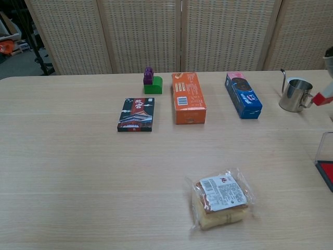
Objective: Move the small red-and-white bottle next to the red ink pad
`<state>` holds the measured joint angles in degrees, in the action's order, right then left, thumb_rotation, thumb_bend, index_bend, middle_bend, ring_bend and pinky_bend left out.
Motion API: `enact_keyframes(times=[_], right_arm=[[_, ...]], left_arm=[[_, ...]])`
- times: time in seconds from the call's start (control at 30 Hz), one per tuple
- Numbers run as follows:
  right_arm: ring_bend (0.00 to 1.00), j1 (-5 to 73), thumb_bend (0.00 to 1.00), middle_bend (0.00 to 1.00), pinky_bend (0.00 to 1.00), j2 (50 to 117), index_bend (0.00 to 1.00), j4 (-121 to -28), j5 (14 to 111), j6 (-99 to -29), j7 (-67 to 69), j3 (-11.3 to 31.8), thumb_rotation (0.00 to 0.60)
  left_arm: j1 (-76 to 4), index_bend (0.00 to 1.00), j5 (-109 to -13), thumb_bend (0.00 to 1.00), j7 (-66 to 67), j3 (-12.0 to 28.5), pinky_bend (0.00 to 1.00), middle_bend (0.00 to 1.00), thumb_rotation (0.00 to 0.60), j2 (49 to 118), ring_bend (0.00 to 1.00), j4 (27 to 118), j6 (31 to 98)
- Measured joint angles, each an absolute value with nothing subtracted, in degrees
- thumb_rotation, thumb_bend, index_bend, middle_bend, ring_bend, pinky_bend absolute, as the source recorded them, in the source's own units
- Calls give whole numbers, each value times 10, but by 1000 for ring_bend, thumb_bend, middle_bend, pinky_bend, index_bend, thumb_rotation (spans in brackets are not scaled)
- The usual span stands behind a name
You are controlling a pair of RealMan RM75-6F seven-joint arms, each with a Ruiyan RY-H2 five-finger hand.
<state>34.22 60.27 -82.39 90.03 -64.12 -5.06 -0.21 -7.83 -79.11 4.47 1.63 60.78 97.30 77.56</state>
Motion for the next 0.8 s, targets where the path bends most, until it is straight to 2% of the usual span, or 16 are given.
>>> enact_keyframes(times=[0.27,0.8], right_arm=[[1000,286,569,1000,1000,608,592,-822,942,-667,-99,-53,600],[1000,271,605,1000,1000,683,594,-748,919,-616,-114,-56,600]], left_arm=[[-75,0,-803,0,44,11,0,0,600,606,0,978,779],[-72,0,-806,0,44,10,0,0,600,605,0,980,783]])
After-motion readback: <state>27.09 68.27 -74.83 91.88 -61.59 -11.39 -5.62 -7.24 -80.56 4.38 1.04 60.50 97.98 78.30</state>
